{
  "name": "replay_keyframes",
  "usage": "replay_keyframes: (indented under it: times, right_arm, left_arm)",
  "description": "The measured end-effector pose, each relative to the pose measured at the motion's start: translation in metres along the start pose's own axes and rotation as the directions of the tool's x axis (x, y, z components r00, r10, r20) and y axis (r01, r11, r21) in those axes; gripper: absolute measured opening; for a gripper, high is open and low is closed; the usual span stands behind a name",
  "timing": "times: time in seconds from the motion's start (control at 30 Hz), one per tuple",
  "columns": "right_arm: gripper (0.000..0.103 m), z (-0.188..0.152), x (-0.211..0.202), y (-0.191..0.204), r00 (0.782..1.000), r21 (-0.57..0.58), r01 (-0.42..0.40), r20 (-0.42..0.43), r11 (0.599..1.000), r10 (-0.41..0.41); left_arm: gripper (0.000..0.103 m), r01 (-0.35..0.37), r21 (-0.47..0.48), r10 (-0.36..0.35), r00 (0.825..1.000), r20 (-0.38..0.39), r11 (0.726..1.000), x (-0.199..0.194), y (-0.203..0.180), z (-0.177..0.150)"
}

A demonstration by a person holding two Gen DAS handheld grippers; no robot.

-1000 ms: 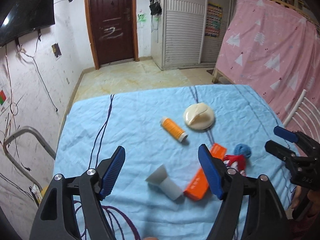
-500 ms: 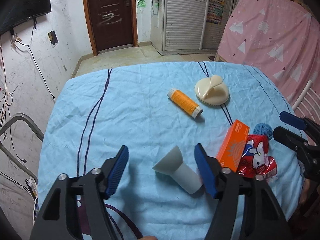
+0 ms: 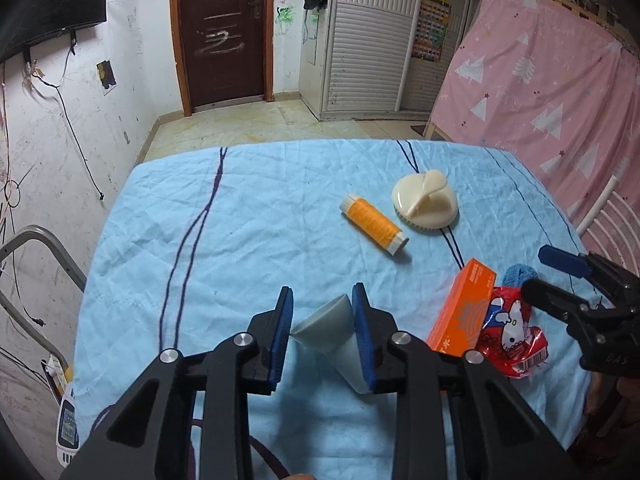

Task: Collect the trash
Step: 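Grasp the grey cup with the left tool while the right tool grasps the blue yarn ball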

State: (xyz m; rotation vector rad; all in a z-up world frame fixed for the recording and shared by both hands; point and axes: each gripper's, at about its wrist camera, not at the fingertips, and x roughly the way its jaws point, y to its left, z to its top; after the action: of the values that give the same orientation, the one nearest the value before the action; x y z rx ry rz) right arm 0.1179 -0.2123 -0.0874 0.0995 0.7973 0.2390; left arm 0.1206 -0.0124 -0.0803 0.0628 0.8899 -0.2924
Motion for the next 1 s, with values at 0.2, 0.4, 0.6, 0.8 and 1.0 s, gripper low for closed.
replay_keyframes:
  times: [0.2,0.4,0.6,0.8,1.0]
  right_arm:
    - [0.062,0.002,0.011,0.002,0.999,-0.003,0.003,-0.046,1.0,-0.003]
    - [0.054,0.003,0.021,0.006,0.996,-0.017,-0.01,-0.091,1.0,0.009]
    - [0.049,0.001,0.021,0.019,0.995,-0.089,0.029,-0.093,0.996,-0.038]
    - [0.026,-0.004,0.015,0.027,0.995,-0.135,0.039,-0.084,0.99,-0.051]
    - [0.025,-0.004,0.001,0.014,0.998,-0.089,0.039,-0.045,0.995,-0.043]
  left_arm:
    - [0.021,0.003,-0.011,-0.003,1.0,0.027,1.0,-0.008,0.006,0.005]
    - [0.021,0.02,-0.027,-0.019,0.999,0.036,0.999,-0.012,0.011,0.008]
    - [0.021,0.022,-0.032,-0.021,0.999,0.032,0.999,-0.012,0.012,0.007]
    - [0.021,0.019,-0.033,-0.018,0.999,0.036,0.999,-0.015,0.011,0.007]
    - [0.021,0.013,-0.02,-0.012,0.999,0.049,1.0,-0.024,0.005,0.007]
